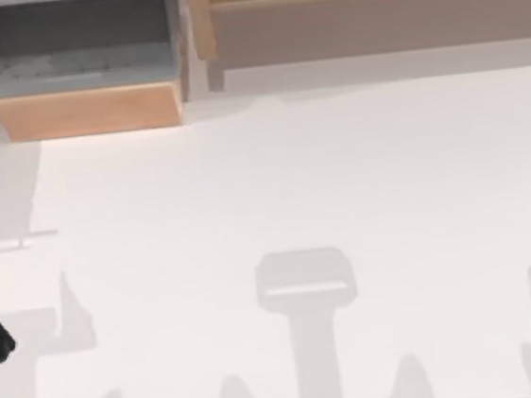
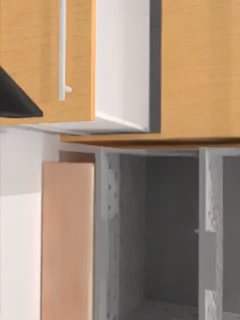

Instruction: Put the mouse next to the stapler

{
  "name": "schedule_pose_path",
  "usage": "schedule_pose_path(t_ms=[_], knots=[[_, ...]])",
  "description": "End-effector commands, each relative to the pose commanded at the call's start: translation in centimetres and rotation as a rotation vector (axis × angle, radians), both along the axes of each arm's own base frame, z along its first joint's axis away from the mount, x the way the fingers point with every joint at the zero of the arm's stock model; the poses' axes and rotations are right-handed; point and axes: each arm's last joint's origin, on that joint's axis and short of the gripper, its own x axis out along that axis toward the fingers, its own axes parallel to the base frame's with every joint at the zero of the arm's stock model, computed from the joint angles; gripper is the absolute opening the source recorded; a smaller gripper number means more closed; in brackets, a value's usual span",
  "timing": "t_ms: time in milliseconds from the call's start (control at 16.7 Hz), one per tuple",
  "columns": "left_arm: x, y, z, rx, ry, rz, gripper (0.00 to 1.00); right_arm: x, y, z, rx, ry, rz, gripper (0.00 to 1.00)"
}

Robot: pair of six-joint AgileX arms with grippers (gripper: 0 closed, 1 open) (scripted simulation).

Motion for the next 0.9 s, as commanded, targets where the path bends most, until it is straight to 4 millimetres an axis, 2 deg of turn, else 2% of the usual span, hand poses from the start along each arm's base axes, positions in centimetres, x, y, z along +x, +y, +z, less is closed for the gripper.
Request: schedule_pose_path(t_ms=[180,360,540,660,780,900], knots=[[0.0,0.0,0.2,0.001,0.005,0.0,1.0,0.0,0.0,0.0,0.0,0.0,0.0,1.0],[0.1,0.1,2.0,0.015,0.054,0.002,1.0,0.0,0.0,0.0,0.0,0.0,0.0,1.0],[0.9,0.3,5.6,0.039,0.151,0.013,1.0,0.0,0.0,0.0,0.0,0.0,0.0,1.0],[2.2,0.6,8.8,0.058,0.235,0.026,1.0,0.0,0.0,0.0,0.0,0.0,0.0,1.0],[4.6,1.2,12.2,0.077,0.335,0.041,1.0,0.0,0.0,0.0,0.0,0.0,0.0,1.0],[7.9,2.0,15.1,0.093,0.449,0.055,1.0,0.0,0.0,0.0,0.0,0.0,0.0,1.0]])
